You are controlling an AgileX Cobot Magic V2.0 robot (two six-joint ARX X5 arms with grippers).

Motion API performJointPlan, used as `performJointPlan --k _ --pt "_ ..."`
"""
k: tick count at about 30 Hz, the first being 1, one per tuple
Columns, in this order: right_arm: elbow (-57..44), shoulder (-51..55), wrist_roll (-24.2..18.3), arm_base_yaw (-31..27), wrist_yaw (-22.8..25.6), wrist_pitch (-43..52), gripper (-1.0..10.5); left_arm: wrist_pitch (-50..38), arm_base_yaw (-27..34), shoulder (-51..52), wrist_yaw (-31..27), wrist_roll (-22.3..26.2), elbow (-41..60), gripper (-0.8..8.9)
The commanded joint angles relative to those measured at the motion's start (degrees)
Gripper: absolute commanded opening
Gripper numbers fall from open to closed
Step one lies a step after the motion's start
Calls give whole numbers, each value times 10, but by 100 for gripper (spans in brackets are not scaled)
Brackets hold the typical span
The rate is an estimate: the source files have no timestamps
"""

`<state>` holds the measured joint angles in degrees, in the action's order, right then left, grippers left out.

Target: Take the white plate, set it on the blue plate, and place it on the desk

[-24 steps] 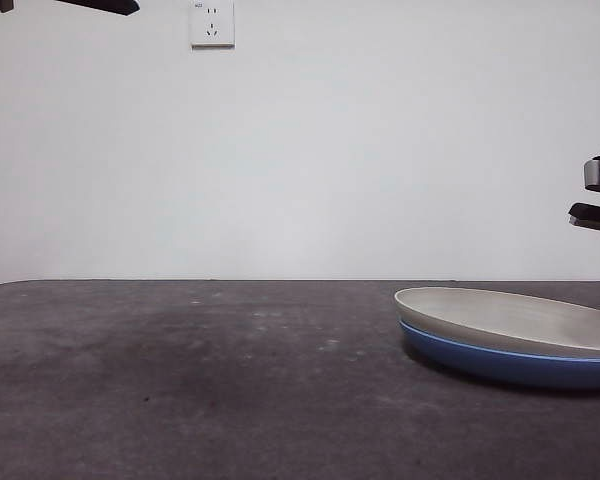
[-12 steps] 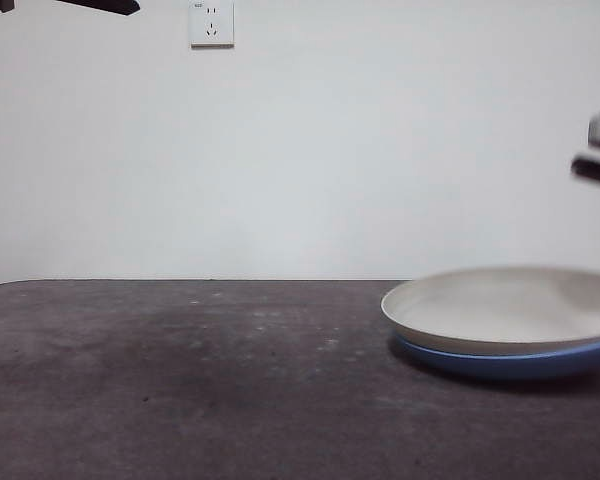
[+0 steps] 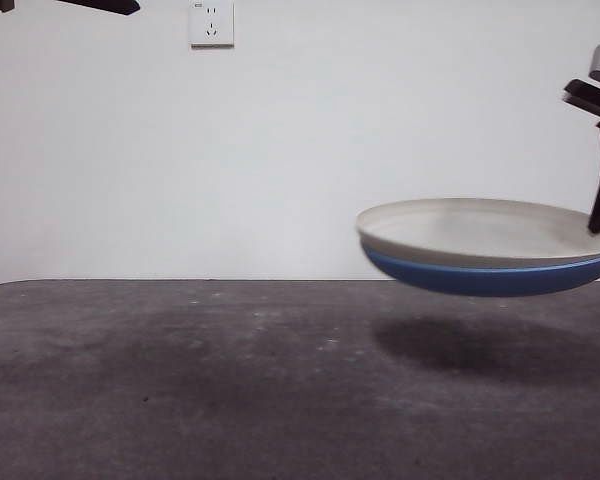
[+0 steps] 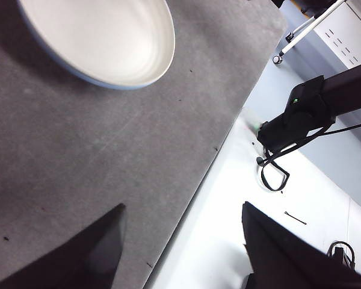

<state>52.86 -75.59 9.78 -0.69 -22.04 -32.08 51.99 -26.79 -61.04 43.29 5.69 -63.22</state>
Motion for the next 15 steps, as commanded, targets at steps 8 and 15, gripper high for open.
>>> performJointPlan --k 8,15 --pt "8 -34 79 89 14 84 11 -6 -3 -2 3 7 -6 309" --pt "48 -116 94 136 31 106 11 -5 -3 -2 3 7 -6 309"
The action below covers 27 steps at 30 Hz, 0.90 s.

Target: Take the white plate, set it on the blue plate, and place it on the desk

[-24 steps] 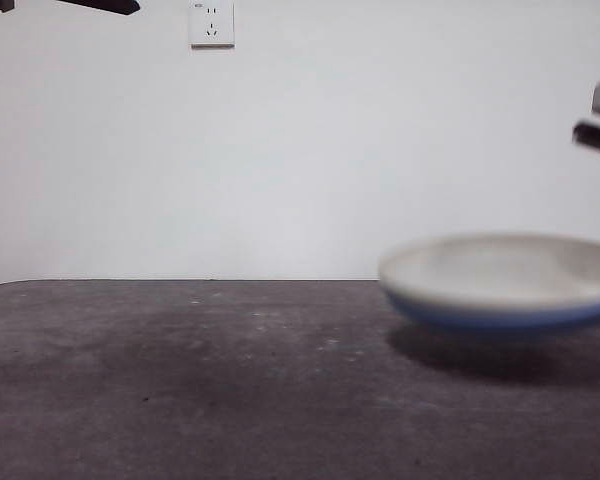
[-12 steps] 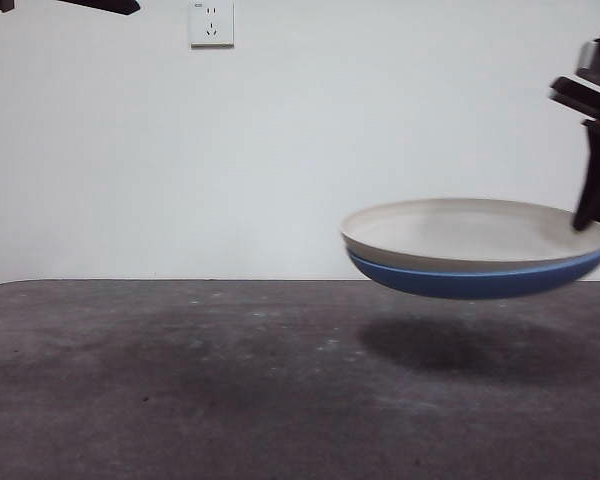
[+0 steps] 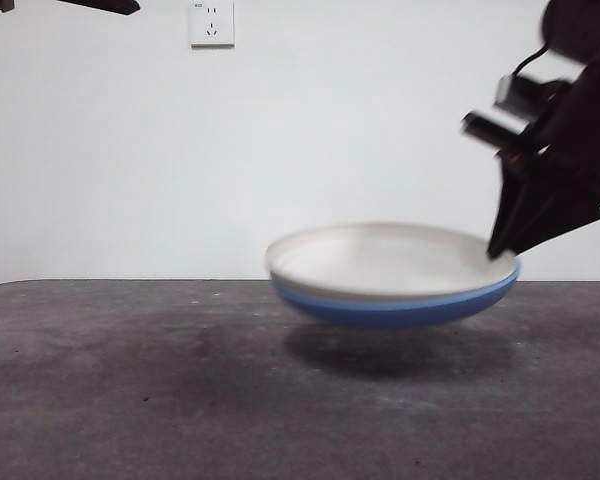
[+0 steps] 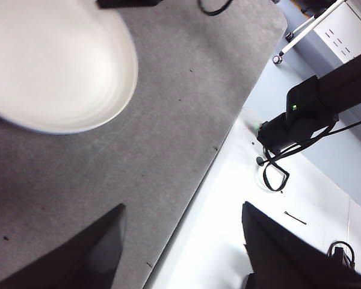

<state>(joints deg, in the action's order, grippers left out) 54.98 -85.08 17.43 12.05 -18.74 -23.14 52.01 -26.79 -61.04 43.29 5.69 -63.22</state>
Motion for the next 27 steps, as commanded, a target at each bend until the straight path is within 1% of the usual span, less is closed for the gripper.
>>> performJointPlan --k 1,5,13,27 --pt "35 -34 19 12 -2 19 11 -5 -3 -2 3 7 -6 309" --pt "65 -76 21 21 9 19 11 -5 -3 -2 3 7 -6 309" --pt "101 -141 30 25 7 21 11 -6 -3 -2 3 7 -6 309" --pt "101 -179 31 49 13 35 11 -6 -3 -2 3 7 -6 309"
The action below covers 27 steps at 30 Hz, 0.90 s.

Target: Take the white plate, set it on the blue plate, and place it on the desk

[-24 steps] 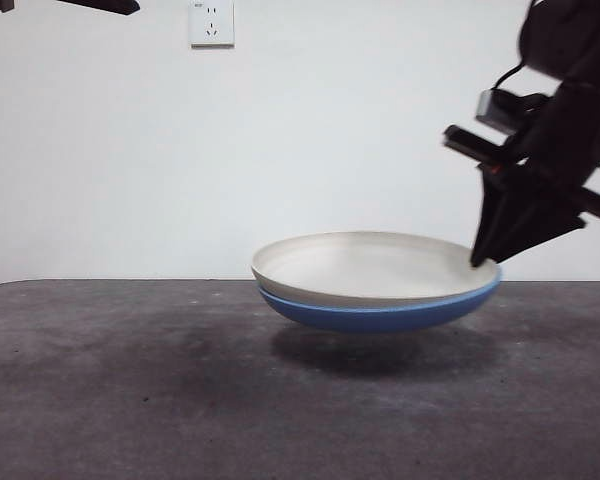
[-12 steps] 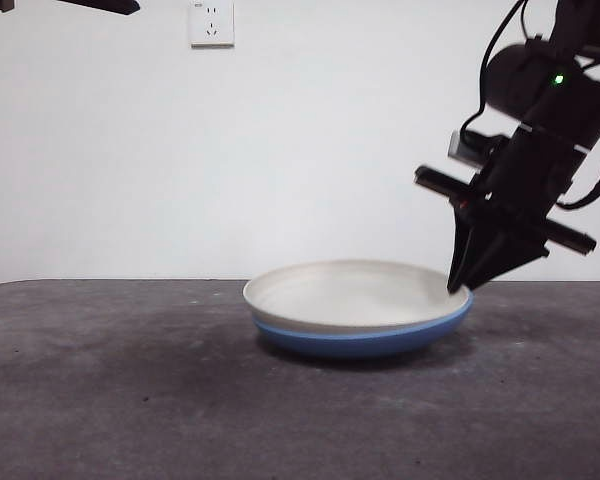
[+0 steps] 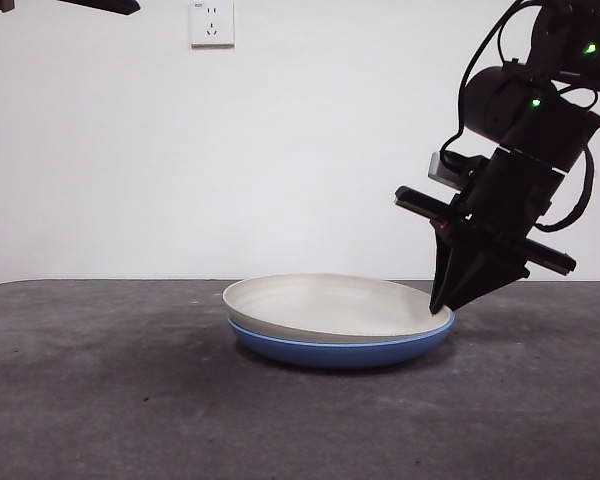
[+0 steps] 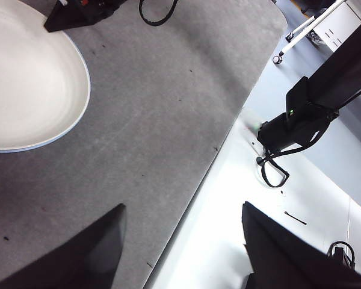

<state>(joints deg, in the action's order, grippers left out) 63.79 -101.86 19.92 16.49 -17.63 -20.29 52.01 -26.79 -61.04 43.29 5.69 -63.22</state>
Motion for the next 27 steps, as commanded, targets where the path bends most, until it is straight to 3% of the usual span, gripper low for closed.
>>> performJointPlan --k 1,6,11,22,27 --pt "13 -11 7 5 4 6 11 -6 -3 -2 3 7 -6 309" --pt "13 -11 7 5 5 6 26 -6 -3 -2 3 7 -6 309" --pt "13 -11 7 10 5 6 203 -6 -3 -2 3 7 -6 309" --pt "14 60 -1 8 30 -2 226 -6 -3 -2 3 7 -6 309" --pt "14 153 -42 6 25 -44 226 -6 -3 -2 3 7 -6 309"
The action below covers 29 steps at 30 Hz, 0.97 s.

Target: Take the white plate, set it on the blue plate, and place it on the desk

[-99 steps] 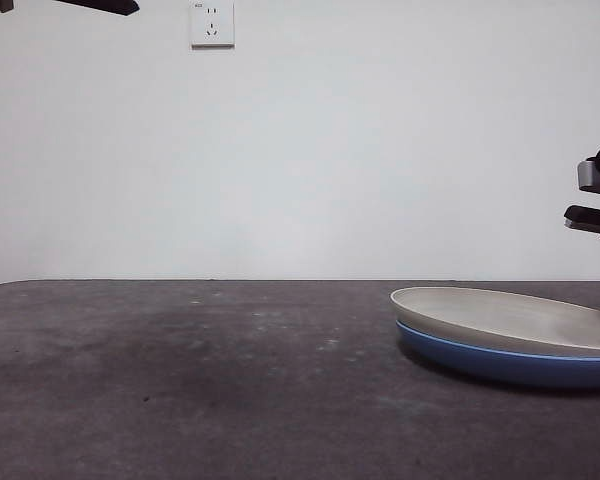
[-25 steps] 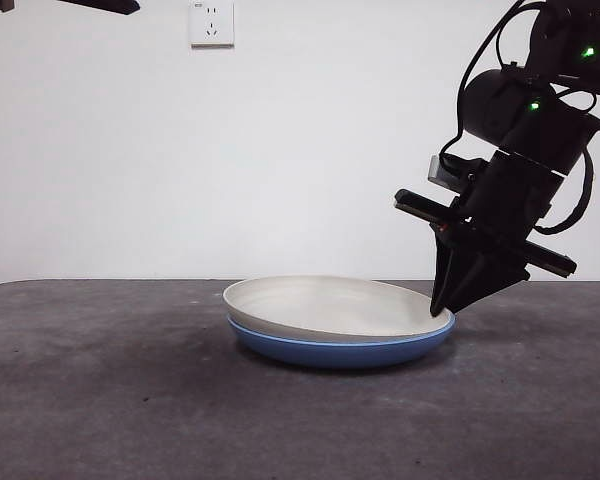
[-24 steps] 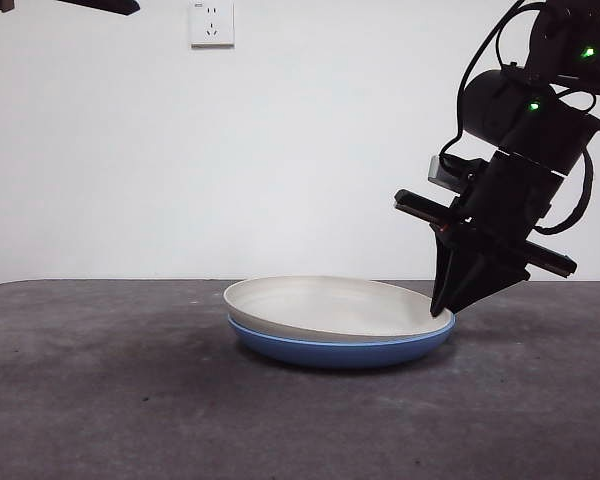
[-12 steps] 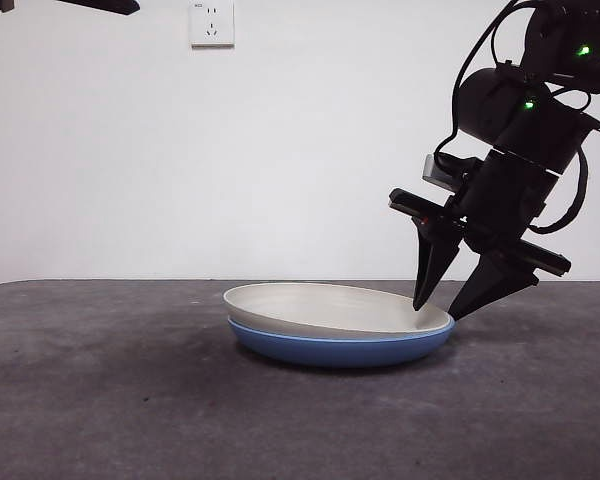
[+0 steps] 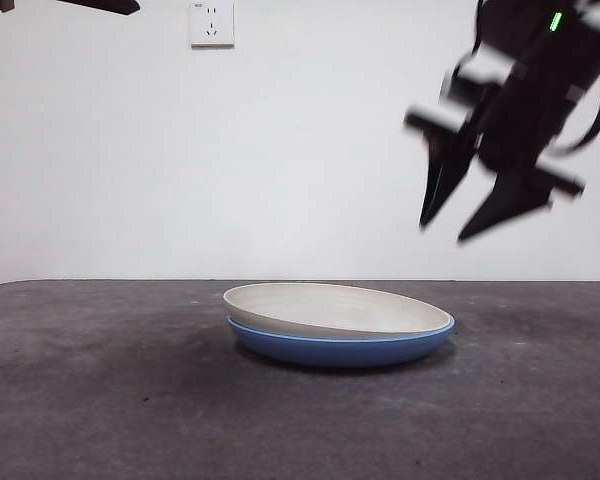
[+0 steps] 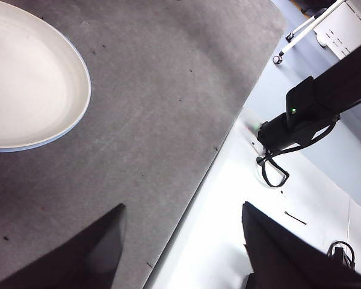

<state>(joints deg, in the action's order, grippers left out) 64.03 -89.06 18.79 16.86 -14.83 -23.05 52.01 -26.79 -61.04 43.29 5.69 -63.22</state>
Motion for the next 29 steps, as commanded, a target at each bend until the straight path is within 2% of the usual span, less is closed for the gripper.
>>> performJointPlan --k 1,8,18,22,29 --pt "11 47 -44 2 -3 -31 226 -6 -3 -2 3 7 -6 309" --pt "11 191 -104 11 -3 -163 225 -6 -3 -2 3 7 -6 309" --pt "11 323 -139 41 -4 -372 225 -6 -3 -2 3 7 -6 309" --pt "11 341 -143 55 -3 -409 225 -6 -3 -2 3 7 -6 309" --pt "11 344 -143 63 -4 -403 225 -5 -3 -2 3 7 -6 309"
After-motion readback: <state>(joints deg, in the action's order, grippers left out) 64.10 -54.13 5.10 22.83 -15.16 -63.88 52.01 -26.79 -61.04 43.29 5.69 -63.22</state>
